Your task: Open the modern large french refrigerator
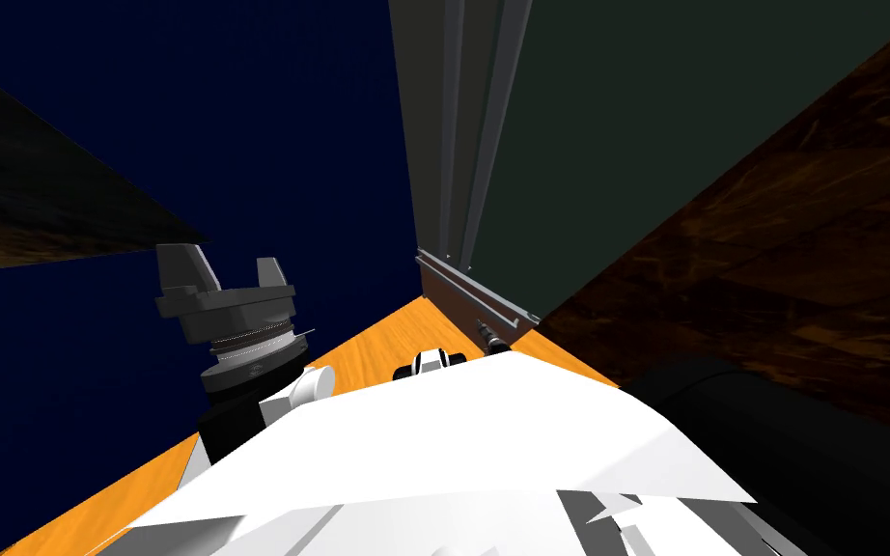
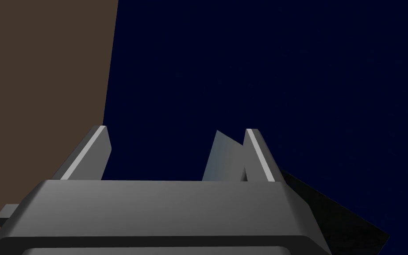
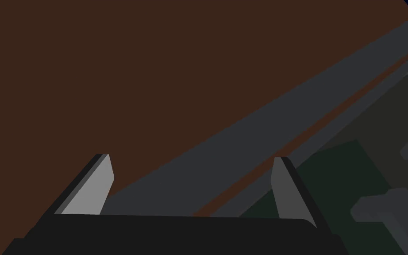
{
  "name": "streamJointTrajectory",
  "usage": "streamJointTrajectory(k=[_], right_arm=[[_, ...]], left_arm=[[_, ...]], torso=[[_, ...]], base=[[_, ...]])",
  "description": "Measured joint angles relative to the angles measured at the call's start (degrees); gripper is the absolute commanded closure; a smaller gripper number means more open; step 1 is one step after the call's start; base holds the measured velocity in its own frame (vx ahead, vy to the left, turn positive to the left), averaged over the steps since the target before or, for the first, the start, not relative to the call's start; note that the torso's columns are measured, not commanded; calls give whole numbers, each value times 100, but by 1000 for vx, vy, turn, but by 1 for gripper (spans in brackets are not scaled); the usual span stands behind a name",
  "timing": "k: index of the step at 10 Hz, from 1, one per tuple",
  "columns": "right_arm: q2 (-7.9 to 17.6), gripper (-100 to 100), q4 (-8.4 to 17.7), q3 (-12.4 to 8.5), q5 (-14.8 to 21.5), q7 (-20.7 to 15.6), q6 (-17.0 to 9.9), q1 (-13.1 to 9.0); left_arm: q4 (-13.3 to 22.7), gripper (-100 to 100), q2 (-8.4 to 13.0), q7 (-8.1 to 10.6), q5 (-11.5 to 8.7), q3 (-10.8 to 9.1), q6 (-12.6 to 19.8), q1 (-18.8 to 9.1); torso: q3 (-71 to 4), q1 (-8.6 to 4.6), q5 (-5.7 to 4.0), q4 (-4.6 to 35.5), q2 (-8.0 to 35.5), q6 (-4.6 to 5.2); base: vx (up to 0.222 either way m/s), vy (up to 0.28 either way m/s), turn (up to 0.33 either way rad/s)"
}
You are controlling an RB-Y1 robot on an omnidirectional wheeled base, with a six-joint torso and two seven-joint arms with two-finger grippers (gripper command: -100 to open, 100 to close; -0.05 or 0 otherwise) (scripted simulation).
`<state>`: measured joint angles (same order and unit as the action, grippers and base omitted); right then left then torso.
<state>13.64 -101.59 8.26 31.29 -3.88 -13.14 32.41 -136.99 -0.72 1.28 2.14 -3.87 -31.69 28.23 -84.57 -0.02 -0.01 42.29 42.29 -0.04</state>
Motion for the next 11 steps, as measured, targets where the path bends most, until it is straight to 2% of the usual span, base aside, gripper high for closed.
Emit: streamJointTrajectory(k=[2, 4, 6, 7, 8, 11], right_arm=[[-31, -100, 331, 32, 356, -14, -303, -9], [-26, -100, 511, 99, 629, -38, -678, -57], [-52, -100, 731, 133, 1037, -40, -979, 70], [-25, -100, 881, 175, 1206, -46, -1151, 25], [42, -100, 955, 239, 1285, -92, -1398, -1], [11, -100, 1328, 280, 1636, -109, -1885, -23]], left_arm=[[0, 0, 0, 0, 0, 0, 0, 0], [0, 0, 0, 0, 0, -1, 0, 1], [0, 0, 0, 0, 0, -1, 0, 1], [0, 0, 0, 0, 0, 0, 0, 0], [0, 0, 0, 0, 0, -1, 0, 1], [0, 0, 0, 0, 0, -1, 0, 1]], torso=[[0, 0, 0, 0, 0, 1], [-1, 6, 2, -1, -1, 6], [0, 0, 1, 0, 1, 6], [1, -3, -1, 1, 1, 1], [0, -1, 0, 0, 0, 6], [0, 3, 1, 0, -1, 5]], base=[[-8, -30, 180], [-8, -19, 99], [-14, -33, 176], [-16, -35, 129], [-4, -17, -7], [-9, -21, 116]])
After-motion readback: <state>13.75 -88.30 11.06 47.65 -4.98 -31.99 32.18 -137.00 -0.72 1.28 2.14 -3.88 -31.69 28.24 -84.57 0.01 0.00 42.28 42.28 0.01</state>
